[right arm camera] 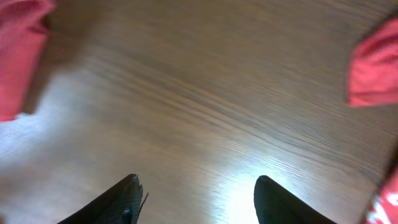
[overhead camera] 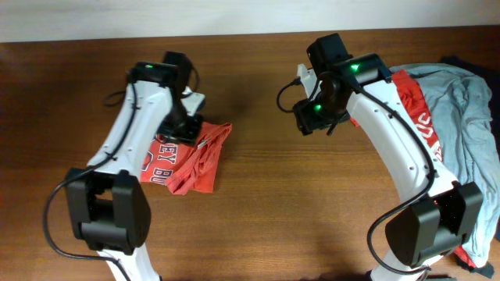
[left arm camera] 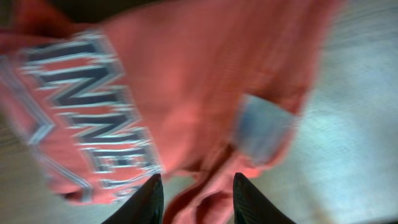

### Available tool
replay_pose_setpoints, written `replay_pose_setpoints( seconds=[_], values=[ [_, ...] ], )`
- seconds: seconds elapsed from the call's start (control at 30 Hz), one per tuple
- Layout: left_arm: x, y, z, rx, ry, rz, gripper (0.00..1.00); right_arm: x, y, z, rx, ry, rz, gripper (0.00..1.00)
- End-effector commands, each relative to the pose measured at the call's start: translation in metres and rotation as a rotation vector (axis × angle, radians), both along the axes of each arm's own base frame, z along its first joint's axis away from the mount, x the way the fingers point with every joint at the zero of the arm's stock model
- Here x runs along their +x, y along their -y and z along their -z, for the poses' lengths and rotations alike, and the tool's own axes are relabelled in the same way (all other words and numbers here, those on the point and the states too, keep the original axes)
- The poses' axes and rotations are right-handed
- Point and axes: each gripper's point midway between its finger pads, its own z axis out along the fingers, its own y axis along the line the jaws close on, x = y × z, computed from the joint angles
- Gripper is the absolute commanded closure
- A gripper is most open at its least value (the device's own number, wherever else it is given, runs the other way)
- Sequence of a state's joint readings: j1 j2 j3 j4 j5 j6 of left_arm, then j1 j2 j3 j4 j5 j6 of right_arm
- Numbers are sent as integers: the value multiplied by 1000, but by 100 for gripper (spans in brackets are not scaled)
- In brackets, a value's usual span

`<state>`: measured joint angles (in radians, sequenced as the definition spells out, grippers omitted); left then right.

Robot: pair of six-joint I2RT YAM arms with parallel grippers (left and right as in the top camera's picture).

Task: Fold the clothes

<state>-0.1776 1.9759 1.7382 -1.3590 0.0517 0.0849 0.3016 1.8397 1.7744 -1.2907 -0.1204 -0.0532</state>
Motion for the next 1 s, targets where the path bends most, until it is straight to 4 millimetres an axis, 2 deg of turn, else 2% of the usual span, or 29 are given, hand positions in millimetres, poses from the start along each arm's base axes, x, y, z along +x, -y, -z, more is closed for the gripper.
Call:
replay_pose_setpoints(
  seconds=[0.0,0.03,0.13,0.17,0.3,0.43,0.57,0.7,0.83,0.97],
  values=[
    [19,-35,-4,22,57,-114,63,-19,-43,-6,188,-46,-180,37],
    [26,-48,-4,11,79,-157,62,-27,-61,-9,242,-51,-244,37],
    [38,-63,-5,-51,113,-226,59,-36,-92,-12,264,-29,-326,37],
    [40,-71,-4,-48,119,-247,59,-39,-111,-12,276,-15,-345,36],
    [37,-86,2,-23,113,-275,59,-38,-152,-3,307,0,-328,36],
    [33,-96,13,6,102,-290,59,-40,-187,28,315,-41,-315,37],
    [26,-98,34,18,78,-293,55,-47,-222,57,327,-67,-343,37],
    [13,-97,53,20,40,-292,55,-51,-251,75,330,-43,-362,37],
    [12,-97,54,20,35,-292,55,-40,-255,89,310,-43,-228,37],
    [12,-97,54,20,35,-292,55,-34,-263,95,336,-50,-168,37]
  ],
)
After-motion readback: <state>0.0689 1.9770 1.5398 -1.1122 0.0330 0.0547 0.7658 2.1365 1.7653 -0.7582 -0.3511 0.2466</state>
